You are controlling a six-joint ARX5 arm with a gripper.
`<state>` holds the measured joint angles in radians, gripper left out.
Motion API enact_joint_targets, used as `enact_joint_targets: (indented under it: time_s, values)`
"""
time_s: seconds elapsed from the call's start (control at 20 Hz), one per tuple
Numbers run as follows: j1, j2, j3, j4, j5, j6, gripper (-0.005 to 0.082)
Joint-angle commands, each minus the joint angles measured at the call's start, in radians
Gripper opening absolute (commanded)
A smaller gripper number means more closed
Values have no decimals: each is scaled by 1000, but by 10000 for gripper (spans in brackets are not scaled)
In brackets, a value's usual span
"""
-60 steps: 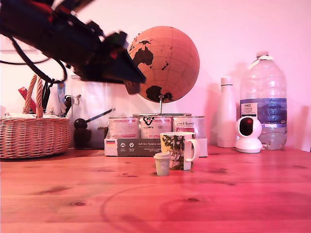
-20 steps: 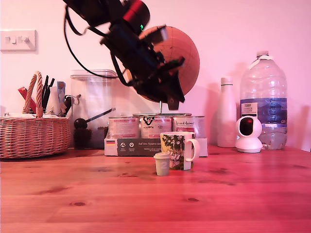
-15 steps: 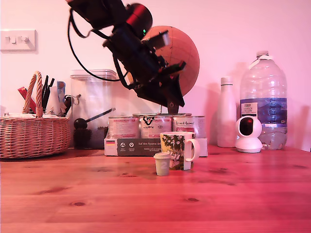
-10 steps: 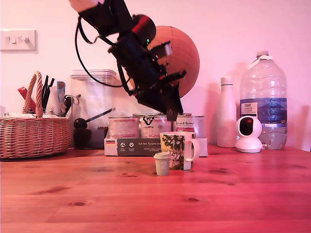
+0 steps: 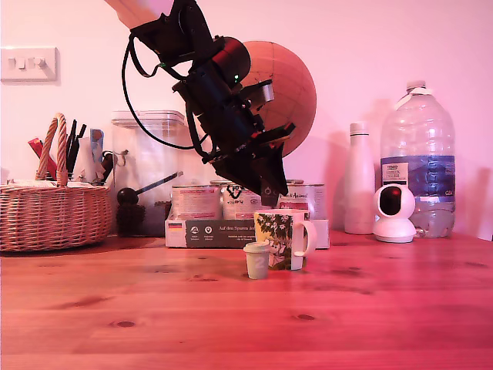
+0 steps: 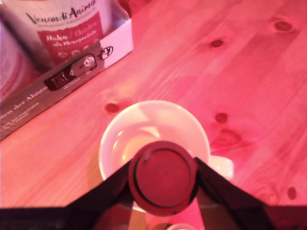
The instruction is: Pick up the coffee capsules on the table and drop them inside the coffee cup
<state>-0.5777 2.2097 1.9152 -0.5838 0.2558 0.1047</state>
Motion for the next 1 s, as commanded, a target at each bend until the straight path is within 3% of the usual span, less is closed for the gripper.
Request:
enact_joint_targets:
  time_s: [0.0, 0.4, 0.45, 0.55, 0.6, 0.85, 0.95]
  values:
    - [0, 29, 6, -2, -3, 2, 215]
    - [2, 29, 6, 2, -2, 0, 228]
    - [2, 29, 6, 8, -2, 0, 301]
    - [2, 29, 6, 14, -3, -2, 609]
    - [2, 29, 6, 14, -3, -3, 686]
    - [2, 29, 6, 13, -3, -3, 687]
    - [2, 29, 6, 6, -3, -3, 615]
